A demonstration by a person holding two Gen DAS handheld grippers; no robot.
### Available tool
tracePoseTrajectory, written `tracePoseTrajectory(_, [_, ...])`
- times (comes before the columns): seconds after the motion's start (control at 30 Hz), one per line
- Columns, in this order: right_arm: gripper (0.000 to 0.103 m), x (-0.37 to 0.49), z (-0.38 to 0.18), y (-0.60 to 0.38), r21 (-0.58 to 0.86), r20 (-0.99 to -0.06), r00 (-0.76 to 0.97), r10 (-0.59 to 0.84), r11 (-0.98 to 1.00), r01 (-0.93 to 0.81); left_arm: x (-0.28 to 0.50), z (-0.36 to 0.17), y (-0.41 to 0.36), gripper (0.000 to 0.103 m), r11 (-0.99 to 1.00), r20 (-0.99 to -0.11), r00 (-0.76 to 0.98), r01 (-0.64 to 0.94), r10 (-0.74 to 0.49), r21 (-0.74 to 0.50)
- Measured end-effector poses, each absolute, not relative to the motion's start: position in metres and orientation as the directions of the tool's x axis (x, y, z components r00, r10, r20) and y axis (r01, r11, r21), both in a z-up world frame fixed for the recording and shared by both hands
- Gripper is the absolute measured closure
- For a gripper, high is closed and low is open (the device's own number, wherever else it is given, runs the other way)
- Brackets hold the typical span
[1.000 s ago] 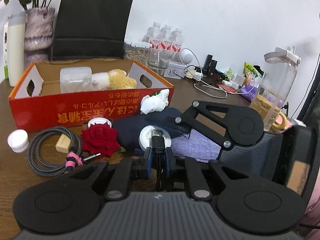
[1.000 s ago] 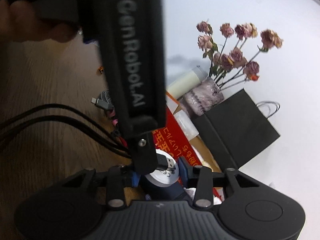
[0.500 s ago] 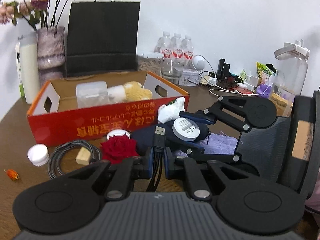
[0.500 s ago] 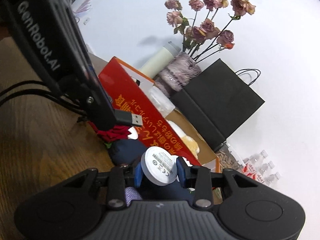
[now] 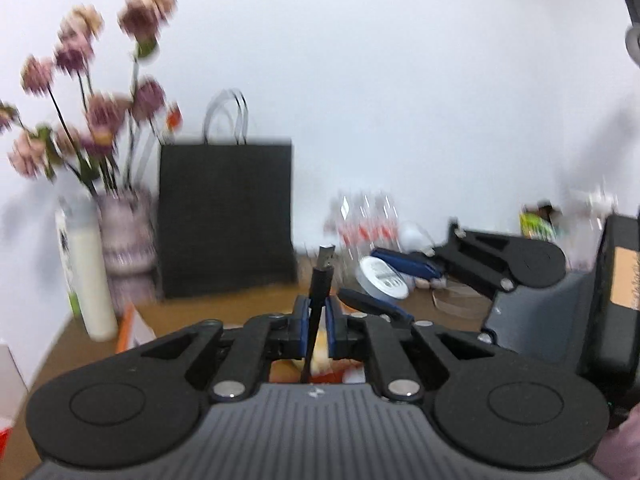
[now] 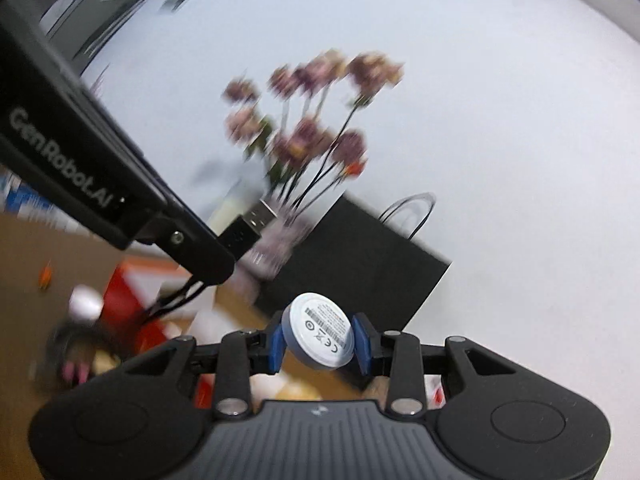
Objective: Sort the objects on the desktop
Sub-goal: 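Lift the cable and charger puck with both tools and carry them over the cardboard box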
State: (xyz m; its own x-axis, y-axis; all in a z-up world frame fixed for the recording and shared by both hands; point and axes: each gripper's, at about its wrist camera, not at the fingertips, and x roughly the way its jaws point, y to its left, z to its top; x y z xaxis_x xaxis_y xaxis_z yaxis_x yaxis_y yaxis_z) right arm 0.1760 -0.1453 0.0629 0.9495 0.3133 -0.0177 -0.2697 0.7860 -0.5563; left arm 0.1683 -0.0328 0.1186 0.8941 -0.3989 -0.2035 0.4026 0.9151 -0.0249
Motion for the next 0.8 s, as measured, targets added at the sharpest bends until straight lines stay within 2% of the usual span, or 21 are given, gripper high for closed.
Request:
tracePoseTrajectory(0.1, [0.07, 0.187, 0.08, -0.147, -0.502, 0.035, 0.952, 0.304, 0.829, -0.246, 0.18, 0.132, -0.024, 0.096, 0.926, -0.138, 0.915, 0.372, -0.378, -0.066])
tracePoseTrajectory(0.2, [0.07, 0.21, 0.083, -0.146, -0.445, 0.037, 0.952, 0.304, 0.858, -0.256, 0.199, 0.135, -0.014, 0.096, 0.927, -0.097, 0.925, 0.354, -0.366, -0.125])
tracePoseTrajectory(0.37, [0.07, 0.268, 0.074, -0.139, -0.385, -0.04, 0.944, 0.328, 0.867, -0.317, 0.244, 0.127, -0.002, 0.097, 0.922, -0.103, 0.927, 0.337, -0.36, -0.19])
tracePoseTrajectory(0.57, [0.07, 0.31, 0.049, -0.138, -0.352, -0.119, 0.934, 0.337, 0.865, -0.357, 0.288, 0.115, 0.007, 0.097, 0.931, -0.123, 0.935, 0.303, -0.332, -0.202])
tracePoseTrajectory(0.8, [0.07, 0.339, 0.031, -0.144, -0.322, -0.167, 0.932, 0.321, 0.876, -0.36, 0.312, 0.116, 0.023, 0.097, 0.937, -0.076, 0.951, 0.277, -0.299, -0.212])
